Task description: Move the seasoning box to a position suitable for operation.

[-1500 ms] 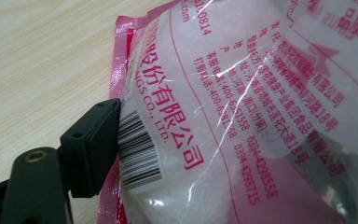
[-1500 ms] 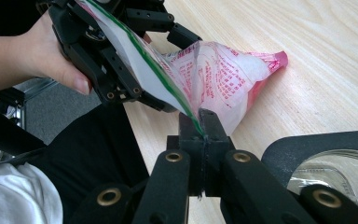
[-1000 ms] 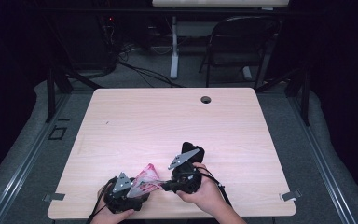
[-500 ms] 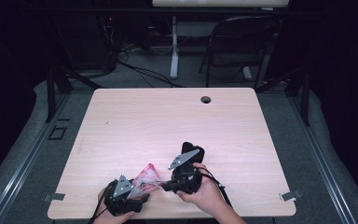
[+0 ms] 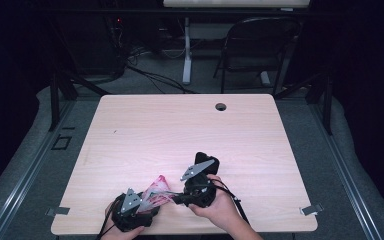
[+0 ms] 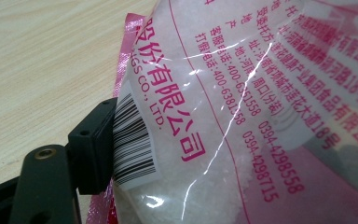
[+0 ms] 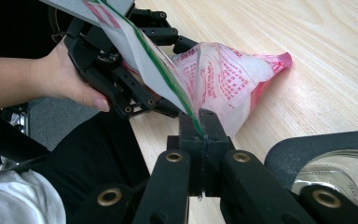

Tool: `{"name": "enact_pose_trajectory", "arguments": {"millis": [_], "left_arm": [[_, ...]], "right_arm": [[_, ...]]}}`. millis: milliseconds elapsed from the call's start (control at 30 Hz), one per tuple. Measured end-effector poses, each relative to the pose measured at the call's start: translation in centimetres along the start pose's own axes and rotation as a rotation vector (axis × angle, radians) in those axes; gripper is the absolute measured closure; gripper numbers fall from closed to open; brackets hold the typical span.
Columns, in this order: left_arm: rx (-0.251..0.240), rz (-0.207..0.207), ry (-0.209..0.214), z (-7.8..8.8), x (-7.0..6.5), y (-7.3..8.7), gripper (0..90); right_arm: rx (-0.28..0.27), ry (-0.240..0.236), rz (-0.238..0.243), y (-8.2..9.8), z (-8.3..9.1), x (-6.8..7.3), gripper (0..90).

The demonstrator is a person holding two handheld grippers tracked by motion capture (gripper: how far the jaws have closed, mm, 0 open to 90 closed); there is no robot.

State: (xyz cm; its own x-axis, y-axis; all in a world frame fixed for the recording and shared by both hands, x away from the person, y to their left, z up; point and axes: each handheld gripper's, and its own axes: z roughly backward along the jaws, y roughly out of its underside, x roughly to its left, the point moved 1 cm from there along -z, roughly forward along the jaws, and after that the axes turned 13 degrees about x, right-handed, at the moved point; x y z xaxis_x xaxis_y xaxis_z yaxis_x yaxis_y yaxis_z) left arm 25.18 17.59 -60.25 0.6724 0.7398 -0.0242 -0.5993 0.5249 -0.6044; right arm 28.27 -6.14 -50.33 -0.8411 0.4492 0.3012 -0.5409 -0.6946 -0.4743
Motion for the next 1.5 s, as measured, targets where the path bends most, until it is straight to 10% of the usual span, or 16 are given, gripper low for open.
{"name": "enact_pose_trajectory", "arguments": {"millis": [1500], "left_arm": [[-0.011,-0.006,-0.062,0.83,-0.14,-0.64,57.7]], "right_arm": [[-0.035,0.001,0.003,-0.16,0.46,-0.05,90.0]]}}
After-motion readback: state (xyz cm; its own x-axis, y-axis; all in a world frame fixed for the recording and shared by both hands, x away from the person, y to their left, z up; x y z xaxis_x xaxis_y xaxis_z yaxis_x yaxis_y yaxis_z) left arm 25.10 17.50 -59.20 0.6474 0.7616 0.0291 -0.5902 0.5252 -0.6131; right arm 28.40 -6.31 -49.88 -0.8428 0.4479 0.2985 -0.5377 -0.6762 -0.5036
